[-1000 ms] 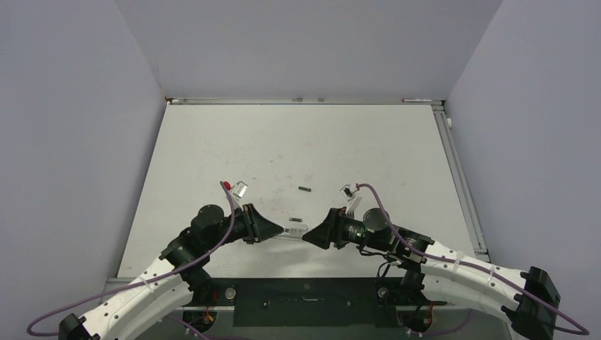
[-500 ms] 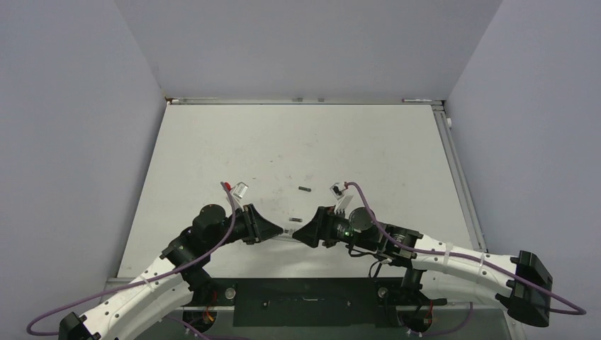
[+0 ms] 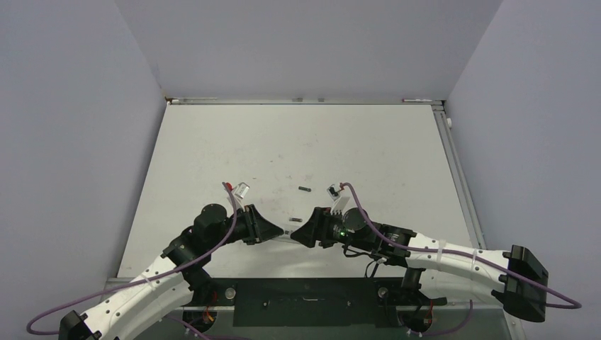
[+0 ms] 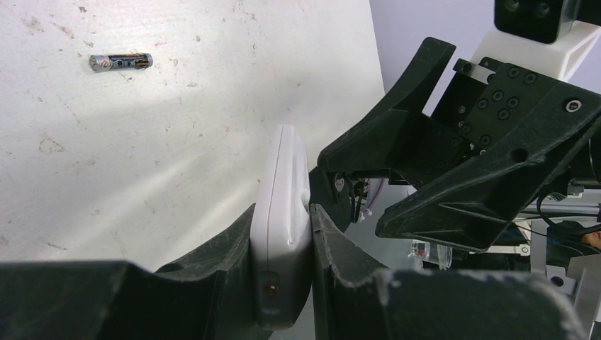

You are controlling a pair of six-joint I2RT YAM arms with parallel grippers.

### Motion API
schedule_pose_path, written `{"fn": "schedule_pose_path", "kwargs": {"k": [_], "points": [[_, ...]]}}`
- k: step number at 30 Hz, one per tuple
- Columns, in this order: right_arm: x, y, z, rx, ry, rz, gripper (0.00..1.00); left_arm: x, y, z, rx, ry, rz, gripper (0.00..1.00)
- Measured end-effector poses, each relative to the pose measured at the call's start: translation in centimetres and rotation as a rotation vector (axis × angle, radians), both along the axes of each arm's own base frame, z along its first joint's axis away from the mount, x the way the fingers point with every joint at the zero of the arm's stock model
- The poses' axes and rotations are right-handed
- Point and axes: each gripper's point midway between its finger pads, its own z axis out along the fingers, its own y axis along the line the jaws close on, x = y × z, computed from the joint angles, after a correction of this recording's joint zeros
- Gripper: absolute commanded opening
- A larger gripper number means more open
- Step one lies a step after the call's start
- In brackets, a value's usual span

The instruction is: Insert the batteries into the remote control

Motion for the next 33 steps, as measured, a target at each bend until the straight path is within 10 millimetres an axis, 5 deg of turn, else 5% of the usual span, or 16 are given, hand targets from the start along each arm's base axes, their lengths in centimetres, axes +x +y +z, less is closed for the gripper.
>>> {"fn": "schedule_pose_path", "kwargs": {"k": [33], "points": [[-0.12, 0.13, -1.12, -0.031, 0.025, -0.024, 0.59, -0.45, -0.27, -0.13, -0.005, 0.026, -0.025, 0.0]]}}
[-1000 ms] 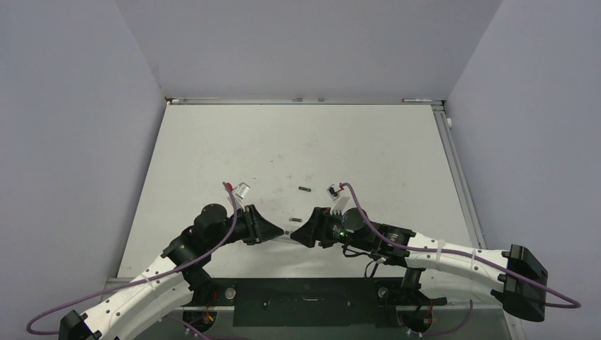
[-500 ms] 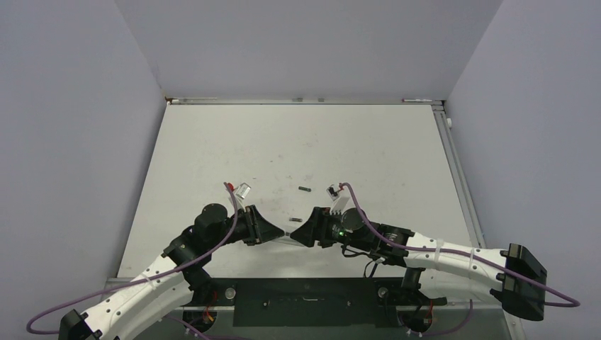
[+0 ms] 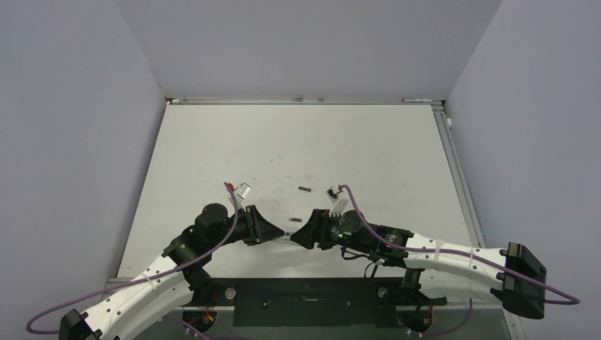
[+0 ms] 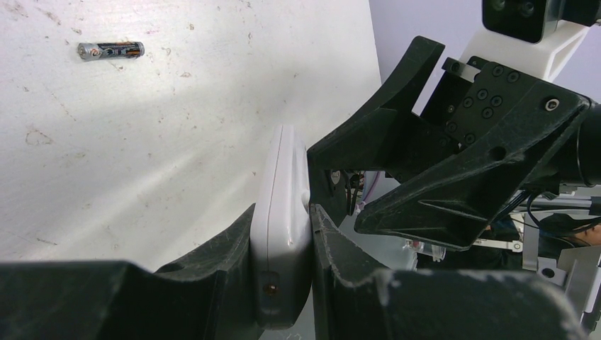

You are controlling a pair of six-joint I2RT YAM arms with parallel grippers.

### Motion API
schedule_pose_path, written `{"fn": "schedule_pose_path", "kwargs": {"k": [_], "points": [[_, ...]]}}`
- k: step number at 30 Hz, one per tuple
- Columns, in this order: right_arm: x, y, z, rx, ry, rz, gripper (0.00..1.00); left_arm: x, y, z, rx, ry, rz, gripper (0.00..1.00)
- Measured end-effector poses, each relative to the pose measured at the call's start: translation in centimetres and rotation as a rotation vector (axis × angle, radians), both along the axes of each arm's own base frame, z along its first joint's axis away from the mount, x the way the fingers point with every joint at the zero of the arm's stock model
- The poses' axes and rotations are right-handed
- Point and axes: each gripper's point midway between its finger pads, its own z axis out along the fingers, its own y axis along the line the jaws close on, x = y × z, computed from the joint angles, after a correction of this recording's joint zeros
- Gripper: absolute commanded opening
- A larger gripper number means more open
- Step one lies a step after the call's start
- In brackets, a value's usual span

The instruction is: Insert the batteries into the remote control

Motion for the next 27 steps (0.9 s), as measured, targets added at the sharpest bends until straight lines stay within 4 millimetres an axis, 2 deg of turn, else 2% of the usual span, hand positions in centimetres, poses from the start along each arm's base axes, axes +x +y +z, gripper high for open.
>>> {"fn": "schedule_pose_path", "kwargs": {"k": [27], "points": [[0.07, 0.17, -0.45, -0.041, -0.006, -0.034, 0.58, 0.01, 0.0, -0.06, 0.002, 0.003, 0.001, 0.0]]}}
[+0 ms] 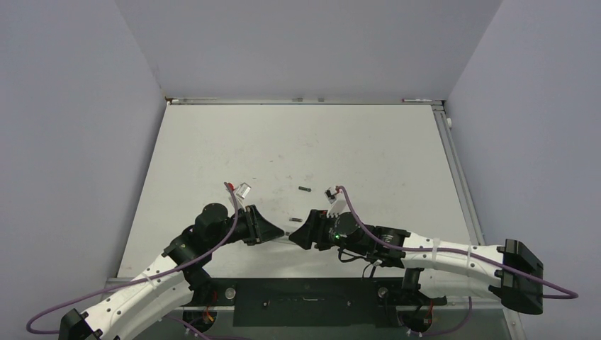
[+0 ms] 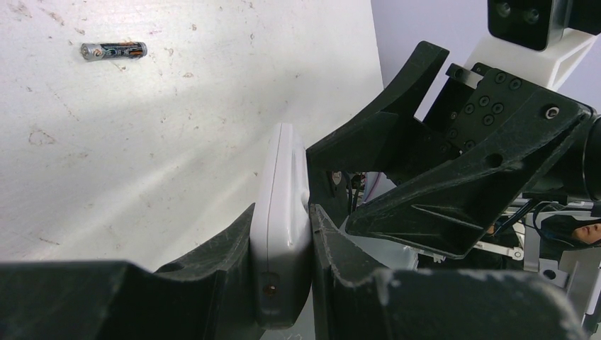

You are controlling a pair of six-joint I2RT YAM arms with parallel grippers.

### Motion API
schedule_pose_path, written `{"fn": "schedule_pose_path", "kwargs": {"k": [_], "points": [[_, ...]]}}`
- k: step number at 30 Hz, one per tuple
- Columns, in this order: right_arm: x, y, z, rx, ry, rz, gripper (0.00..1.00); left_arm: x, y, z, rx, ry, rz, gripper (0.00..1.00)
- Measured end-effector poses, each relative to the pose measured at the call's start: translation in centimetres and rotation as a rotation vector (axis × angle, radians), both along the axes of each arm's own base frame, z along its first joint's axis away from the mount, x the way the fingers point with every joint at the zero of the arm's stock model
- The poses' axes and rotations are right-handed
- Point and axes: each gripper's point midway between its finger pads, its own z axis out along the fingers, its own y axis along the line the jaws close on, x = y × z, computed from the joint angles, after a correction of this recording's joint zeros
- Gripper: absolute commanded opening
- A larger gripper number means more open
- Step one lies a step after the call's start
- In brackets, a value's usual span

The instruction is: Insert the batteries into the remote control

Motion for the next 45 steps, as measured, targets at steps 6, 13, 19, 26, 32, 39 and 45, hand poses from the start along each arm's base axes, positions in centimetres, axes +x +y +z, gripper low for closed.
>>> {"fn": "schedule_pose_path", "kwargs": {"k": [6, 13, 19, 26, 32, 39, 45], "points": [[0.05, 0.17, -0.22, -0.029, -0.001, -0.01, 0.58, 0.0, 0.04, -0.1, 0.004, 0.003, 0.002, 0.0], [0.04, 0.33, -0.71, -0.043, 0.007, -0.018, 0.58, -0.1, 0.13, -0.42, 0.014, 0.014, 0.002, 0.0], [0.09, 0.49, -0.56, -0.03, 0.006, -0.02, 0.57, -0.07, 0.15, -0.43, 0.014, 0.015, 0.004, 0.0], [0.12, 0.56, -0.84, -0.007, -0.001, -0.02, 0.56, -0.02, 0.14, -0.6, 0.017, 0.027, 0.008, 0.0], [0.1, 0.55, -0.88, 0.017, -0.01, -0.019, 0.56, 0.02, 0.15, -0.68, 0.019, 0.029, 0.01, 0.0], [0.0, 0.37, -0.4, 0.036, -0.019, -0.015, 0.55, 0.02, 0.09, -0.61, 0.016, 0.027, 0.008, 0.0], [-0.01, 0.28, -0.54, 0.03, -0.021, -0.013, 0.54, 0.07, 0.0, -0.85, 0.023, 0.035, 0.006, 0.0]]}}
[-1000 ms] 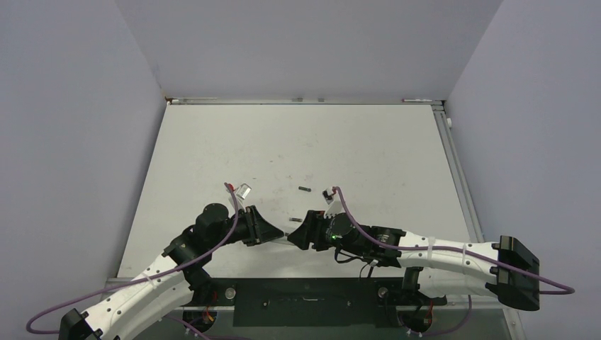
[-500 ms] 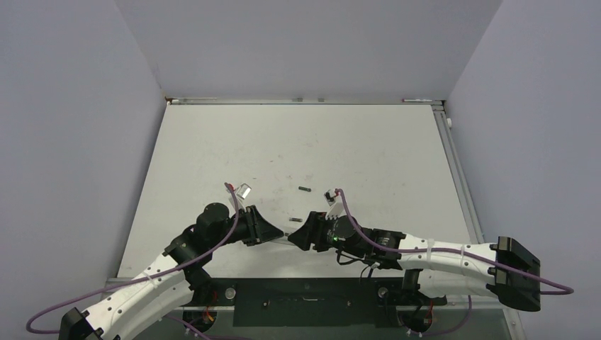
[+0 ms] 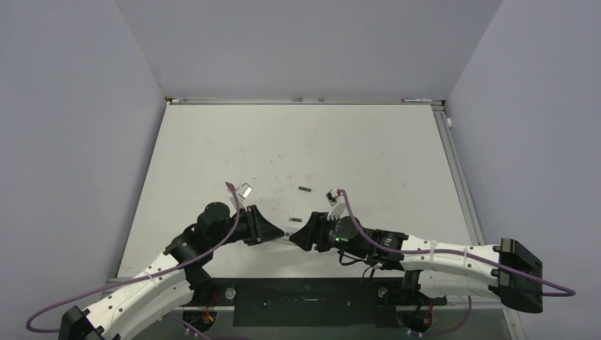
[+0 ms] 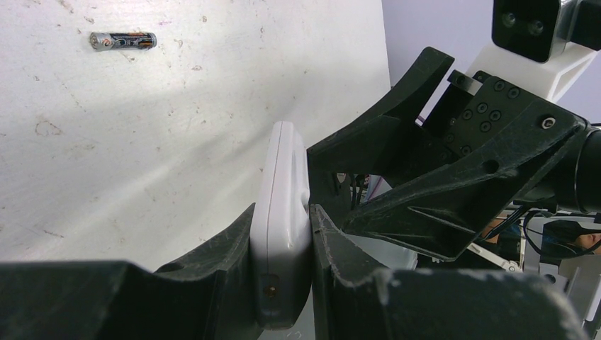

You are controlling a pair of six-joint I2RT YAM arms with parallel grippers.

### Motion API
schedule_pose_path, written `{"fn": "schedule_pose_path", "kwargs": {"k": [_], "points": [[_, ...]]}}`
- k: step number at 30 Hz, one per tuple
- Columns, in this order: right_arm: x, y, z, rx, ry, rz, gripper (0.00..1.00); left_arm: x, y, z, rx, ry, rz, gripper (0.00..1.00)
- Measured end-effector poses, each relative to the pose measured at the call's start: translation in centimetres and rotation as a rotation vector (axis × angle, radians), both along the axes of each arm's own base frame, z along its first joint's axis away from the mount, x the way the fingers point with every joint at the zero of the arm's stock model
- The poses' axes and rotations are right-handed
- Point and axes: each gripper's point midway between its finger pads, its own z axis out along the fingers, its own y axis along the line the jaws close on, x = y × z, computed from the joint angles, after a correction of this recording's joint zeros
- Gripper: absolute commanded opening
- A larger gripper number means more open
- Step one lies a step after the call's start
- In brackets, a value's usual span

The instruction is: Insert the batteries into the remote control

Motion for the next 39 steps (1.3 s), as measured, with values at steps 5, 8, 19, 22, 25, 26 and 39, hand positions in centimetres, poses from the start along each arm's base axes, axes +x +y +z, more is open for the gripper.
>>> {"fn": "schedule_pose_path", "kwargs": {"k": [5, 8, 19, 22, 25, 26, 39], "points": [[0.0, -0.1, -0.1, -0.005, -0.003, 0.002, 0.54, 0.1, -0.1, 0.0, 0.006, -0.003, -0.003, 0.0], [0.0, -0.1, -0.1, -0.008, -0.007, 0.004, 0.53, 0.1, -0.1, 0.0, 0.01, -0.006, -0.004, 0.0], [0.0, -0.2, -0.2, -0.014, -0.008, 0.002, 0.52, 0.4, 0.1, -0.4, 0.04, -0.008, 0.008, 0.0], [0.0, -0.2, -0.1, -0.012, -0.007, 0.004, 0.52, 0.7, 0.4, -0.8, 0.058, -0.009, 0.027, 0.0], [-0.1, -0.2, 0.2, -0.003, -0.009, 0.006, 0.52, 1.1, 0.7, -1.1, 0.078, -0.016, 0.048, 0.0], [-0.1, -0.2, 0.3, 0.0, -0.009, 0.008, 0.52, 1.2, 0.7, -1.2, 0.083, -0.017, 0.054, 0.0], [-0.4, -0.3, 0.3, 0.003, 0.004, 0.01, 0.52, 1.6, 0.8, -1.5, 0.093, -0.017, 0.068, 0.0]]}}
